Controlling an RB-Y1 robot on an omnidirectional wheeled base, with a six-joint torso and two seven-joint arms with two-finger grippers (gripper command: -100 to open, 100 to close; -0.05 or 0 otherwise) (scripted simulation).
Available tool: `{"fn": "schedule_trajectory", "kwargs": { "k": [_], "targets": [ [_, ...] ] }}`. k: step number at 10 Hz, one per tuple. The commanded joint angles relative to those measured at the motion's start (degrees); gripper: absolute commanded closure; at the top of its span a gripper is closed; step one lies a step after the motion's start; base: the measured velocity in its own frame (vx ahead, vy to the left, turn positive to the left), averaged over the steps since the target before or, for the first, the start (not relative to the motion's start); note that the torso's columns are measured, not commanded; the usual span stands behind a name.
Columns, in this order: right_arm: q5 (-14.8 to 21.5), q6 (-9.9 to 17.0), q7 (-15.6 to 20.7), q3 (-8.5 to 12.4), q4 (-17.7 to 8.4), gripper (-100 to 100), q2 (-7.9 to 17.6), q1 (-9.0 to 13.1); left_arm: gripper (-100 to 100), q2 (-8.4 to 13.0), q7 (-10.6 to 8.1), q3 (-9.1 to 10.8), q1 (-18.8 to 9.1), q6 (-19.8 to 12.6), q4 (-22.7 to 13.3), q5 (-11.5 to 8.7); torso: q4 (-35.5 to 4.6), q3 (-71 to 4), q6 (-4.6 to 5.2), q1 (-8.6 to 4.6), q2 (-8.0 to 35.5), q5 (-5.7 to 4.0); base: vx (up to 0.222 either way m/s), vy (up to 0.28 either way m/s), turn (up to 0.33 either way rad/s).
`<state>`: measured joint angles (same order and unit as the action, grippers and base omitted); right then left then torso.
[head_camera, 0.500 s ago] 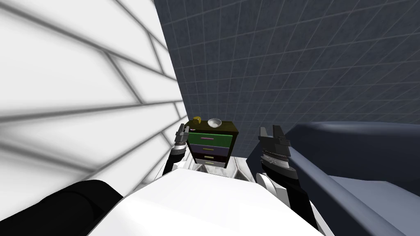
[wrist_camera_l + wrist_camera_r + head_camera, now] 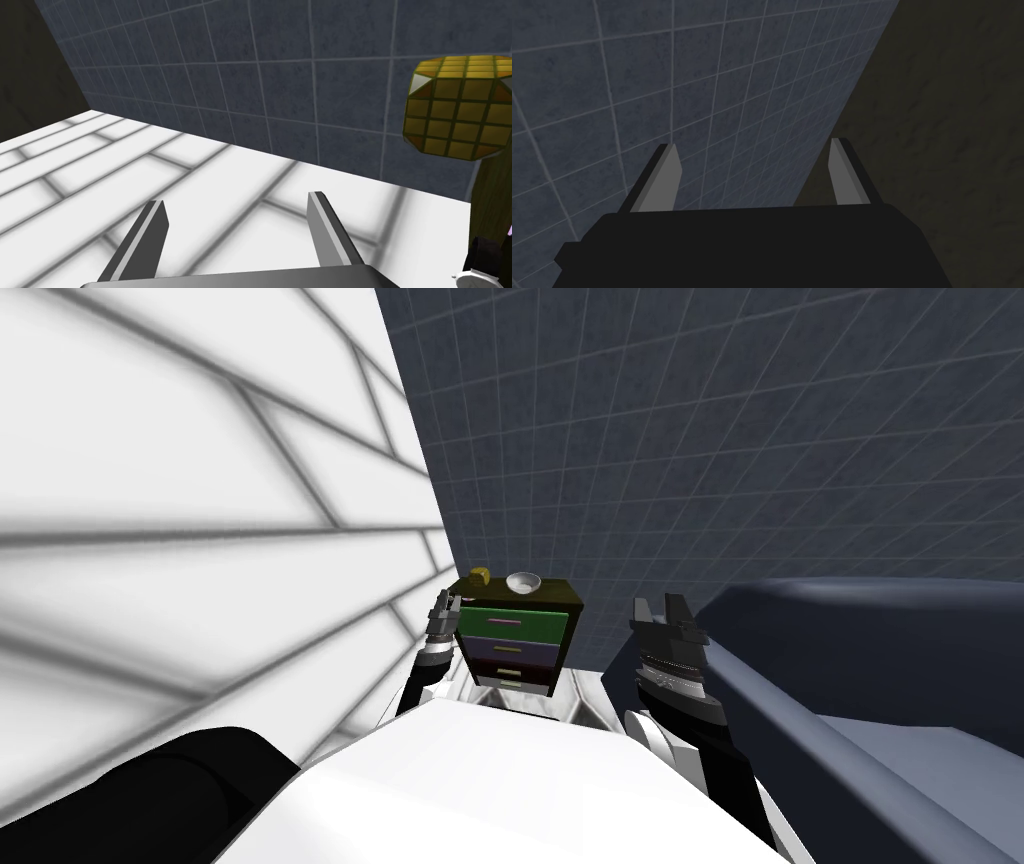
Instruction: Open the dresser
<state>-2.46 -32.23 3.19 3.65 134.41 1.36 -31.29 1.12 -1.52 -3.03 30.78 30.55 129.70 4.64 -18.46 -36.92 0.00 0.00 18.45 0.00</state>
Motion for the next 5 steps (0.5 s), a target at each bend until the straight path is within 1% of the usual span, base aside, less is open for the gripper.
{"fn": "schedule_trajectory", "kwargs": {
  "k": [1,4,5],
  "targets": [
    [0.0,0.0,0.0,0.0,0.0,0,0.0,0.0,0,0.0,0.00,0.00,0.0,0.0,0.0,0.0,-4.2,-8.4,0.00,0.00,4.2,0.00,0.000,0.000,0.000],
    [0.0,0.0,0.0,0.0,0.0,0,0.0,0.0,0,0.0,0.00,0.00,0.0,0.0,0.0,0.0,-16.9,-33.8,0.00,0.00,16.9,0.00,0.000,0.000,0.000],
    [0.0,0.0,0.0,0.0,0.0,0,0.0,0.0,-100,2.2,-0.02,-0.07,0.0,-1.1,0.1,0.1,-21.1,-42.3,0.00,0.00,21.2,0.00,0.007,-0.004,-0.013]
  ]
}}
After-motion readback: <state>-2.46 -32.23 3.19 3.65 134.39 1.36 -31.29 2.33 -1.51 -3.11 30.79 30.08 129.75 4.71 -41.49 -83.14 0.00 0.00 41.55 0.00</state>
